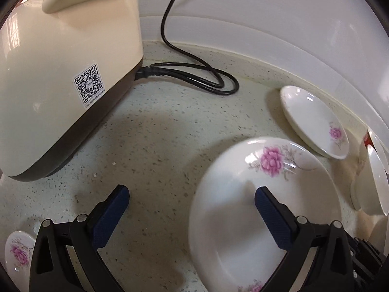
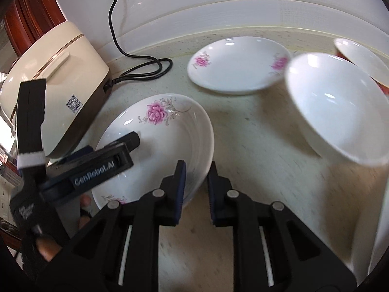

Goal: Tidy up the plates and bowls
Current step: 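Grasp the rim of another pink-flower plate with the right tool while the left tool grasps it too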

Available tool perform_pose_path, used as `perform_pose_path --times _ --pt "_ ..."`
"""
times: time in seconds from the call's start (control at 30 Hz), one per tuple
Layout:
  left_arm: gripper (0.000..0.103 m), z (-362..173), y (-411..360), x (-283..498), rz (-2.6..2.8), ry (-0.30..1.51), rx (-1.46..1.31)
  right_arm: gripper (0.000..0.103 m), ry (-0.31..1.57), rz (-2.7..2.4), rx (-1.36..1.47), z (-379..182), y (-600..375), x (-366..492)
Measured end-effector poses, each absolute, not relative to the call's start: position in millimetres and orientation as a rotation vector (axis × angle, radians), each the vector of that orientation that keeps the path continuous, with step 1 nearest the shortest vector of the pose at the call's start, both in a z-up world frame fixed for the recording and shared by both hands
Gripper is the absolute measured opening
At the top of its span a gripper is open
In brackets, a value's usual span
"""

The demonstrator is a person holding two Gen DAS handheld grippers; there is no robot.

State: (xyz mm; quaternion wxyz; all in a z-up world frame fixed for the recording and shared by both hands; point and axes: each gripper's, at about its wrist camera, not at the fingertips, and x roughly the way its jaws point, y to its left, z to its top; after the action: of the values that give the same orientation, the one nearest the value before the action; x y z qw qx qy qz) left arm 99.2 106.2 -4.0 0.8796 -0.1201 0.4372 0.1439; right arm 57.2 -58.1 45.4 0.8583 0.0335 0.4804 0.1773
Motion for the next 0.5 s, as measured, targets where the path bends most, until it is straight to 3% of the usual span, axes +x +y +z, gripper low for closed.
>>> perform_pose_path --times 0.13,0.23,0.27,0.3,0.37,0.5 --pt "0.103 -3.9 103.5 93.5 0.263 0.907 -0.231 0.021 0.998 0.36 0.071 46.4 -68.2 47.5" --pt "0.103 -3.0 103.7 86.1 0.252 0.908 -0.225 0.032 0.987 0.335 0.06 46.3 -70.0 45.6" --pt "0.103 -2.8 103.5 85.5 0.246 0.908 -0.222 0.045 0.985 0.336 0.063 47.2 -70.9 45.0" --pt "0.103 -2.7 103.6 83.9 0.245 0.907 -0.222 0.069 0.985 0.351 0.067 47.9 -70.5 44.6" --pt "0.103 -2.4 104.0 82.9 0.247 0.906 -0.224 0.103 1.015 0.342 0.041 47.4 -65.7 45.8" --pt "0.103 -3.3 102.4 81.2 0.249 0.906 -0.226 0.103 1.049 0.27 -0.032 44.4 -61.1 49.6"
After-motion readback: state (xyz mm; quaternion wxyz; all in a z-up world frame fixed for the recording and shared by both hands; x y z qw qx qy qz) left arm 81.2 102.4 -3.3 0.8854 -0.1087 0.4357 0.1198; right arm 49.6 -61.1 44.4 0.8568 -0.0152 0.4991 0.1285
